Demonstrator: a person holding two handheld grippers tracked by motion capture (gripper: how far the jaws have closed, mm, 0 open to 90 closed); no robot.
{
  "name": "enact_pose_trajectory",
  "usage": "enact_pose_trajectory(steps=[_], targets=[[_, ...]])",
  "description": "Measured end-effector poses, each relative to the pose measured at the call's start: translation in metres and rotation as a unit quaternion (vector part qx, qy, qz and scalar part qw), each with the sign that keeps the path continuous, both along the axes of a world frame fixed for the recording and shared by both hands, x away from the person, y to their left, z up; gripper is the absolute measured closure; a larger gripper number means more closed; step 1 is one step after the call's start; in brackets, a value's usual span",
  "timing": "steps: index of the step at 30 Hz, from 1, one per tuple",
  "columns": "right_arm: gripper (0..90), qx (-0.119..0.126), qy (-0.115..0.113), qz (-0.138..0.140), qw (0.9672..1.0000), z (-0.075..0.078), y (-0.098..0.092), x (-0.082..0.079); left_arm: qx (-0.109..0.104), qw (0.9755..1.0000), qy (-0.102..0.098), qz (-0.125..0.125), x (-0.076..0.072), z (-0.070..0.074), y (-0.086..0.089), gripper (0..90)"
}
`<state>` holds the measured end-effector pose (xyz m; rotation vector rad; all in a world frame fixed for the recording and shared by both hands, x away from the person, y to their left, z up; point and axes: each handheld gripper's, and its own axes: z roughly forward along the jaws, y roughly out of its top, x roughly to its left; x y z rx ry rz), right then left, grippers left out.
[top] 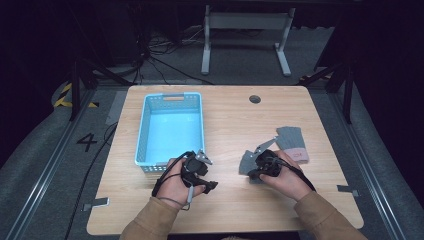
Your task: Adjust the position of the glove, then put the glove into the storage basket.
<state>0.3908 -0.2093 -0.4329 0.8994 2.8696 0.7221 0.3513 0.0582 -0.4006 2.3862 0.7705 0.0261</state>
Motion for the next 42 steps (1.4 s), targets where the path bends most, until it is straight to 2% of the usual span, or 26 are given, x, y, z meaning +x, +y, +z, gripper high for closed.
enact_pose_trajectory(steps=[9,21,26,29,30,34,35,37,38,40,41,42], targets=[[90.0,-0.010,0.002,0.014,0.9998,0.001,-0.001,-0.011,0.001,1.0000,0.000,-0.009,0.004,0.000,-0.006,43.7],[90.0,-0.014,0.005,0.035,0.9993,0.001,0.001,-0.023,-0.003,0.9999,-0.003,-0.012,0.007,0.001,-0.010,43.8],[90.0,-0.012,0.004,0.036,0.9993,0.002,0.002,-0.025,-0.005,0.9999,-0.003,-0.015,0.008,0.002,-0.011,43.8],[89.3,0.000,-0.008,0.031,0.9995,0.006,-0.001,-0.025,-0.006,0.9999,-0.004,-0.014,0.009,0.002,-0.011,43.8],[87.1,0.011,-0.019,0.020,0.9996,0.010,-0.005,-0.025,-0.007,0.9999,-0.003,-0.012,0.009,0.003,-0.011,43.8],[84.7,0.033,-0.030,0.003,0.9990,0.016,-0.012,-0.025,-0.009,0.9999,-0.005,-0.013,0.009,0.004,-0.012,43.7],[82.2,0.050,-0.042,-0.007,0.9978,0.021,-0.018,-0.025,-0.009,0.9998,-0.005,-0.015,0.009,0.004,-0.013,43.7],[81.5,0.056,-0.046,-0.011,0.9973,0.023,-0.020,-0.025,-0.007,0.9998,-0.006,-0.016,0.009,0.004,-0.013,43.7],[77.6,0.072,-0.055,-0.026,0.9956,0.028,-0.026,-0.024,-0.007,0.9998,-0.005,-0.017,0.009,0.004,-0.014,43.7],[75.9,0.079,-0.055,-0.033,0.9948,0.030,-0.028,-0.024,-0.009,0.9998,-0.004,-0.016,0.010,0.004,-0.014,43.7],[72.4,0.085,-0.072,-0.045,0.9927,0.033,-0.033,-0.022,-0.007,0.9998,-0.005,-0.016,0.010,0.004,-0.014,43.6],[72.1,0.087,-0.075,-0.054,0.9919,0.034,-0.036,-0.022,-0.007,0.9998,-0.004,-0.016,0.010,0.004,-0.014,43.6]])
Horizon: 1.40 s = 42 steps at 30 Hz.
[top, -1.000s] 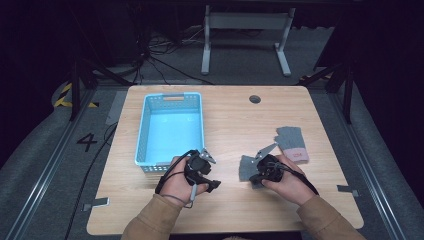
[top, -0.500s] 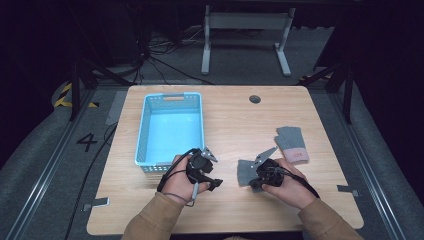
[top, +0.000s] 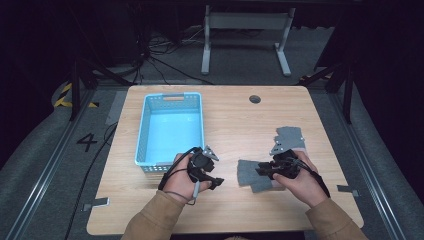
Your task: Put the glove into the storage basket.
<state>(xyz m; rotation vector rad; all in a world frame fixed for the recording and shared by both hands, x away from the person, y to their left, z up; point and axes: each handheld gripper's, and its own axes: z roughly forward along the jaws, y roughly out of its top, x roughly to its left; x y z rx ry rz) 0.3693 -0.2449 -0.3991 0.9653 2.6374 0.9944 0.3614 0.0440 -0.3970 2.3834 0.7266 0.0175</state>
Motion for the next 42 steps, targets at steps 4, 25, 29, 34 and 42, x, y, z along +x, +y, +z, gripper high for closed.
enact_pose_trajectory(steps=[4,25,29,34,42], targets=[[60.4,0.012,-0.008,-0.033,0.9993,0.005,-0.009,0.005,-0.002,1.0000,0.000,0.001,0.000,0.000,0.000,43.6],[46.6,0.015,-0.002,-0.210,0.9776,0.015,-0.079,0.063,-0.005,0.9999,0.002,0.008,0.002,0.001,0.006,43.0],[46.3,-0.008,0.001,-0.222,0.9751,0.011,-0.085,0.073,-0.006,0.9999,0.002,0.009,0.002,0.001,0.007,42.9],[43.9,-0.023,0.016,-0.235,0.9716,0.004,-0.089,0.083,-0.006,0.9999,0.002,0.010,0.002,0.001,0.008,42.8],[38.5,-0.056,0.059,-0.279,0.9569,-0.016,-0.093,0.099,-0.005,0.9999,0.003,0.011,0.002,0.001,0.009,42.6]])
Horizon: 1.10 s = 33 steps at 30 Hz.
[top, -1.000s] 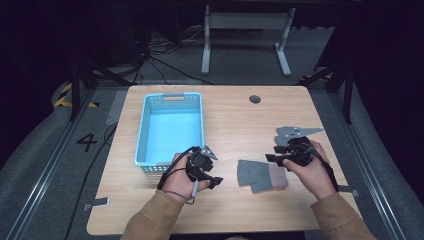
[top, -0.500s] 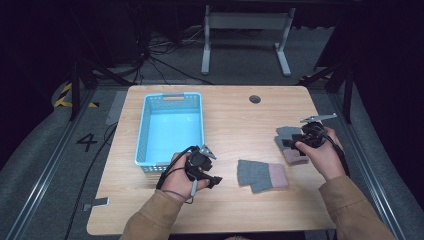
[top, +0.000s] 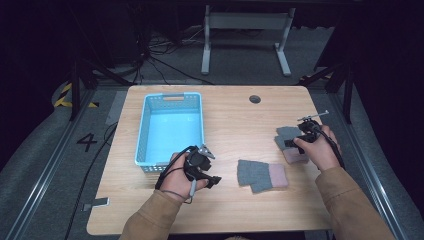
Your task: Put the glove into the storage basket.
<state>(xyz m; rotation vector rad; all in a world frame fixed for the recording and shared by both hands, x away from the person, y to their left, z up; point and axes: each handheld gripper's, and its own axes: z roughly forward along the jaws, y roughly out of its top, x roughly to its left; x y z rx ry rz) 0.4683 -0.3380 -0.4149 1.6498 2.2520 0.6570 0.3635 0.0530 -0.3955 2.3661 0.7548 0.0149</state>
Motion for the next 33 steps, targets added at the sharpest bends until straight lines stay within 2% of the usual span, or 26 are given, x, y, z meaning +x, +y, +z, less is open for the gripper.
enact_pose_trajectory(steps=[6,10,14,17,18,19,20,21,26,29,33], targets=[[38.0,-0.018,0.009,-0.024,0.9995,-0.009,-0.004,0.007,0.002,1.0000,0.000,0.000,0.000,-0.001,0.000,42.4],[38.2,-0.020,0.019,-0.032,0.9991,-0.014,-0.004,0.009,0.004,1.0000,0.000,-0.002,0.000,-0.001,-0.001,42.3],[42.7,-0.028,0.021,-0.037,0.9987,-0.015,-0.002,0.009,0.003,1.0000,0.001,-0.002,0.000,-0.001,-0.001,42.3],[53.3,-0.034,0.028,-0.040,0.9982,-0.014,0.000,0.011,0.004,1.0000,0.000,-0.003,-0.001,-0.002,-0.002,42.3],[53.3,-0.034,0.028,-0.040,0.9982,-0.014,0.000,0.011,0.004,1.0000,0.000,-0.003,-0.001,-0.002,-0.002,42.3],[58.9,-0.033,0.029,-0.040,0.9982,-0.013,0.000,0.011,0.004,1.0000,0.000,-0.003,-0.001,-0.002,-0.002,42.3],[69.6,-0.031,0.035,-0.034,0.9983,-0.012,-0.001,0.012,0.004,1.0000,0.000,-0.003,-0.001,-0.002,-0.002,42.3],[73.6,-0.029,0.037,-0.033,0.9984,-0.012,-0.001,0.012,0.004,1.0000,0.000,-0.003,-0.001,-0.002,-0.002,42.2],[78.1,-0.016,0.039,-0.027,0.9987,-0.010,-0.001,0.012,0.002,1.0000,0.000,-0.001,-0.001,-0.001,0.000,42.2],[78.5,0.003,0.035,-0.026,0.9990,-0.004,-0.003,0.009,0.000,1.0000,0.000,0.000,0.000,-0.001,0.001,42.2],[78.4,0.007,0.030,-0.020,0.9993,0.005,-0.005,0.004,0.001,1.0000,-0.001,0.000,0.000,0.000,0.001,42.3]])
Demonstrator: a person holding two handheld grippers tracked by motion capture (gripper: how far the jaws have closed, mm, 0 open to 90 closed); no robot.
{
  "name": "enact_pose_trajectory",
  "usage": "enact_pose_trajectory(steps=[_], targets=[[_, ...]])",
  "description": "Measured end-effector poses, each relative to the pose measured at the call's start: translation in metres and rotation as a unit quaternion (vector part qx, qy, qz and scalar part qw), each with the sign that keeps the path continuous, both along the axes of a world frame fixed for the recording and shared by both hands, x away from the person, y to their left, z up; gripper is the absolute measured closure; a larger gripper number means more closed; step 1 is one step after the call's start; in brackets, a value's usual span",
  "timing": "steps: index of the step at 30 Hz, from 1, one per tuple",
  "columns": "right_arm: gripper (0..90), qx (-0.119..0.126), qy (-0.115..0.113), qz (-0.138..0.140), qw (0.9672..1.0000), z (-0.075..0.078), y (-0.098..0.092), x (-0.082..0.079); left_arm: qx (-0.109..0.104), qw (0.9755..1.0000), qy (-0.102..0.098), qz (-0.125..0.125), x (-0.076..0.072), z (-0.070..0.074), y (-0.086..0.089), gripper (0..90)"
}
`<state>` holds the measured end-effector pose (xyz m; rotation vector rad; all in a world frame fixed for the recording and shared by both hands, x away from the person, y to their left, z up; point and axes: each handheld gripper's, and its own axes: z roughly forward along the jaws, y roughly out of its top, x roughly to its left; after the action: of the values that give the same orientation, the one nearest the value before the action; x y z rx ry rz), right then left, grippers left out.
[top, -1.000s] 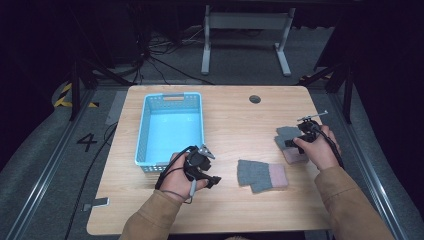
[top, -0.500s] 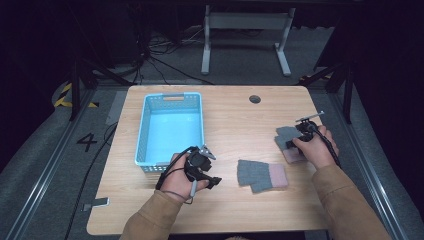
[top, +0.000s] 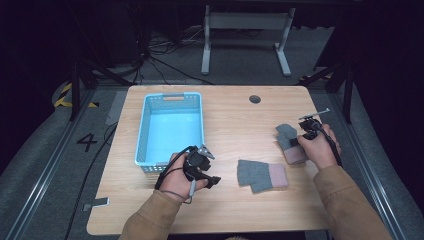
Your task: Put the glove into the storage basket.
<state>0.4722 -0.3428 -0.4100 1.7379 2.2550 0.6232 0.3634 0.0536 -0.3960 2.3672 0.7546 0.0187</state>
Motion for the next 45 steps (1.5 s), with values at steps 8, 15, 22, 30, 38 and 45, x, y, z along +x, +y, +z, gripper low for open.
enact_pose_trajectory(steps=[8,15,22,30,38,45], targets=[[78.2,0.008,-0.017,0.010,0.9998,0.017,-0.003,-0.009,0.000,1.0000,0.000,-0.003,0.000,0.000,-0.003,42.3],[77.8,0.014,-0.037,0.036,0.9986,0.038,-0.004,-0.019,-0.001,1.0000,-0.001,-0.006,0.000,0.002,-0.003,42.3],[77.6,0.011,-0.047,0.072,0.9962,0.056,-0.001,-0.029,-0.003,1.0000,-0.002,-0.006,-0.001,0.003,-0.003,42.3],[77.3,0.006,-0.056,0.118,0.9914,0.071,0.008,-0.042,-0.003,1.0000,-0.002,-0.006,-0.002,0.004,-0.003,42.3],[77.0,0.014,-0.062,0.169,0.9836,0.082,0.020,-0.057,-0.003,1.0000,-0.002,-0.007,-0.002,0.004,-0.003,42.2],[76.9,0.013,-0.060,0.214,0.9749,0.083,0.028,-0.065,-0.004,1.0000,-0.002,-0.008,-0.003,0.005,-0.004,42.1]])
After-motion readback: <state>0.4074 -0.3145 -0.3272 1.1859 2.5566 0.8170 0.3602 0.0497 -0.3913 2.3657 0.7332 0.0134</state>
